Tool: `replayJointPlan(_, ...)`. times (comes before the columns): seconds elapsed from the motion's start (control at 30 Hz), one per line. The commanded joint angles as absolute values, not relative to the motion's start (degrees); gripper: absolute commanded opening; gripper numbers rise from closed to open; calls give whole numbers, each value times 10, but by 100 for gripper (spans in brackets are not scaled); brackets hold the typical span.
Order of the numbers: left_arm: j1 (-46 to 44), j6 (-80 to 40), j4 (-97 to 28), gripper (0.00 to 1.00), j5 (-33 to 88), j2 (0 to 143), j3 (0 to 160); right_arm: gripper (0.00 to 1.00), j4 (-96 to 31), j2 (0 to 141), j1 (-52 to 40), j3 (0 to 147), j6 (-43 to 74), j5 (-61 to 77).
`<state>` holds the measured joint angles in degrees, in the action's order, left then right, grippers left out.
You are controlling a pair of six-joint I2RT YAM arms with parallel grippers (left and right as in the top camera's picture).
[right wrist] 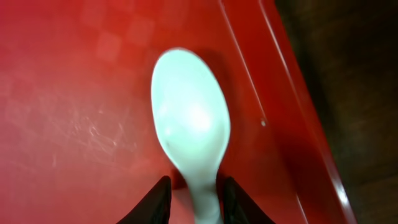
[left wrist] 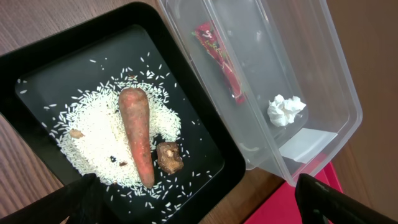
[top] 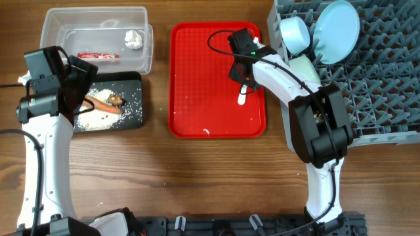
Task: Sort waste into correct bins and load items into the dishwasher rack
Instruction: 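Reach the right gripper back to the white spoon and grasp it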
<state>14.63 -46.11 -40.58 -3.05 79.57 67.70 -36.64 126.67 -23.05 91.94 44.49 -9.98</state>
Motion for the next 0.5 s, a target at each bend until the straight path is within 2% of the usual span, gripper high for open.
replayJointPlan(0.0, 149, -450, -406, 100, -26, 794, 683, 28, -353, 1281, -229, 894, 422, -102)
replayJointPlan(0.2, 149, -450, -406, 100, -26, 794, 683, 14, -340, 1281, -229, 894, 391, -78)
replayJointPlan(0.47, 149, -450, -406, 100, -26, 794, 683, 10, -339, 1278, -227, 901, 354, -36)
